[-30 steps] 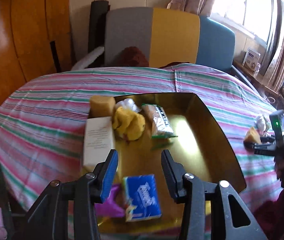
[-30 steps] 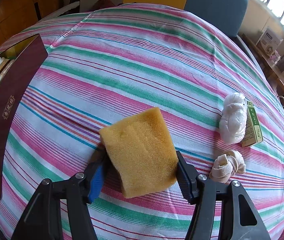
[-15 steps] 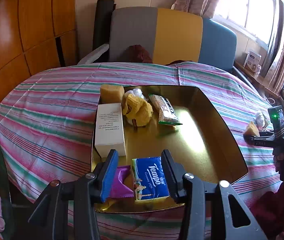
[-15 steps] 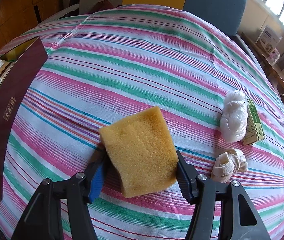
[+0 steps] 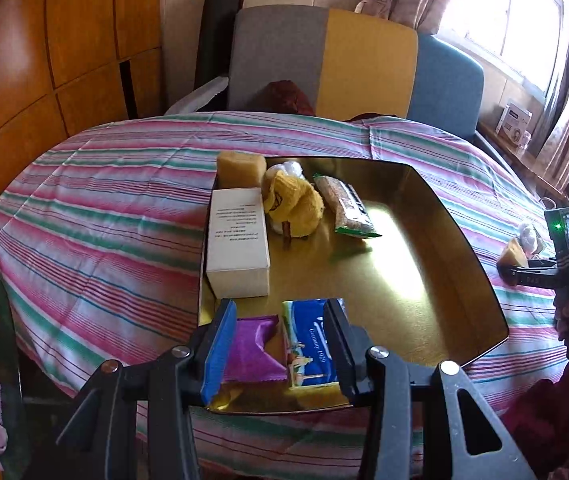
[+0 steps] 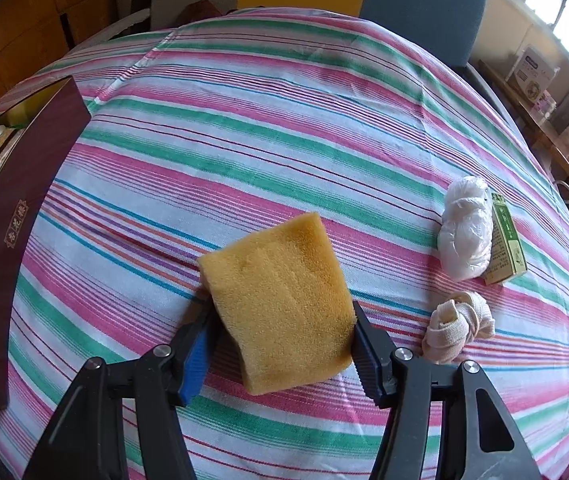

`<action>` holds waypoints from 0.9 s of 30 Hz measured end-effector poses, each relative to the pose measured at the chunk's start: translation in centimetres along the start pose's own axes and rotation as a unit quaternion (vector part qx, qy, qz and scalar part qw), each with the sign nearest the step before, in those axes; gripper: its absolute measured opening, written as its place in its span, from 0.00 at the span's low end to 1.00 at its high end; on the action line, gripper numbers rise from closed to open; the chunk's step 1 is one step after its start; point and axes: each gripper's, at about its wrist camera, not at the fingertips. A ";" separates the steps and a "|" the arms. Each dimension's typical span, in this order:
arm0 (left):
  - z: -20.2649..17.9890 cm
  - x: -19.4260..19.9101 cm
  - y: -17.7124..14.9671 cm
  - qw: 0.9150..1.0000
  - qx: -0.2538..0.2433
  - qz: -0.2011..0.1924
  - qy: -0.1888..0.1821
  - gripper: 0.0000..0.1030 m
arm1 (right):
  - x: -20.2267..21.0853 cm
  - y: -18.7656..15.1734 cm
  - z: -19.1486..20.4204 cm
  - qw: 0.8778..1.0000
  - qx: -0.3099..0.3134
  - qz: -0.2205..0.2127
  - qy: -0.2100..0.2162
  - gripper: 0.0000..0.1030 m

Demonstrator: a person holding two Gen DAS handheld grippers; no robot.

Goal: Organize objects
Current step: 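Carry the yellow sponge into the gold tray with the right gripper, release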

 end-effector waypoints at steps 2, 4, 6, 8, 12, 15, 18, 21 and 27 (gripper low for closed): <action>0.3 0.1 -0.1 1.000 0.003 -0.001 0.002 0.44 | 0.1 0.0 0.2 1.000 -0.005 0.002 -0.009 0.57; 0.5 0.3 -0.2 1.000 0.005 -0.004 0.003 0.44 | -0.1 -0.2 0.0 1.000 -0.022 0.005 -0.005 0.57; 0.5 0.6 -0.4 1.000 0.004 -0.008 0.002 0.44 | 0.0 -0.4 0.1 1.000 -0.028 0.002 -0.008 0.57; 0.6 1.0 -0.5 1.000 0.001 -0.013 0.004 0.44 | 0.2 -0.4 0.5 0.999 -0.027 0.002 -0.021 0.57; 0.8 1.3 -0.6 1.000 0.000 -0.017 0.007 0.44 | 1.6 -0.2 0.9 0.999 -0.031 0.003 -0.030 0.55; 1.0 1.4 -0.7 1.000 0.003 -0.017 0.007 0.44 | 3.6 0.0 0.9 0.999 -0.047 -0.015 -0.023 0.55; 1.2 1.3 -0.8 1.000 0.006 -0.015 0.006 0.44 | 6.4 0.4 1.0 0.997 -0.061 -0.041 0.001 0.56; 1.2 1.1 -0.8 1.000 0.007 -0.013 0.006 0.44 | 9.7 1.2 2.0 0.995 -0.058 -0.074 0.027 0.56; 1.3 0.8 -0.9 1.000 0.010 -0.011 0.004 0.44 | 16.0 3.6 6.3 0.984 -0.039 -0.126 0.118 0.56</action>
Point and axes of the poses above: each gripper's, at about its wrist camera, not at the fingertips, and x roughly against the way its jaws point, z to its left, y to its top, and after that the axes turned 15 degrees about -y, right-handed
